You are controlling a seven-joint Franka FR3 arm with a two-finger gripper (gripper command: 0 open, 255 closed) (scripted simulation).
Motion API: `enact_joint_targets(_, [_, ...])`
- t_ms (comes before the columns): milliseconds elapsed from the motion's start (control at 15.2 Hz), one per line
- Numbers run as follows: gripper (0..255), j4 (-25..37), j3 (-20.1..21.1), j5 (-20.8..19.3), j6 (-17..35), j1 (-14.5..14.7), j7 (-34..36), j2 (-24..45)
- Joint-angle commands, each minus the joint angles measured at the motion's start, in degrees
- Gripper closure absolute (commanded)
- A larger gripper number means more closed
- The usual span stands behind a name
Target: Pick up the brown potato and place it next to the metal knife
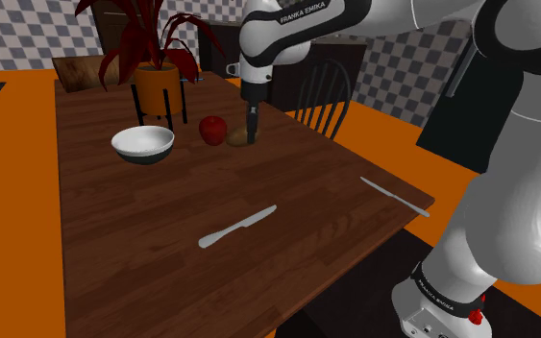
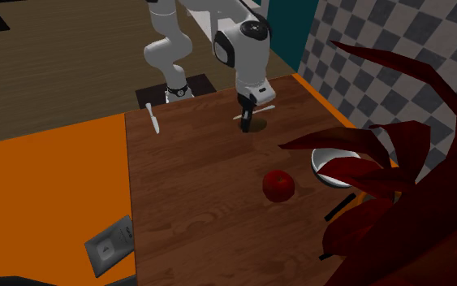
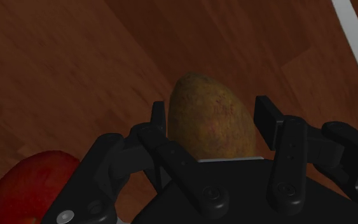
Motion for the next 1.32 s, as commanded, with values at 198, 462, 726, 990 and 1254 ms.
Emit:
enact_joint_targets(198, [255, 2.72, 0.00, -0.15, -3.60, 0.04, 0.31, -0.87])
enact_joint_targets(462, [255, -4.12, -1.06, -0.55, -2.35, -1.17, -1.92, -6.36])
enact_joint_targets(726, [255, -12.25, -2.73, -1.41, -1.17, -2.86, -5.02, -13.20])
enact_joint_targets(990, [255, -19.24, -4.72, -2.74, -0.71, -4.74, -8.23, -19.65])
enact_joint_targets(1254, [255, -25.17, -6.99, -4.57, -0.89, -6.89, -11.61, -25.75])
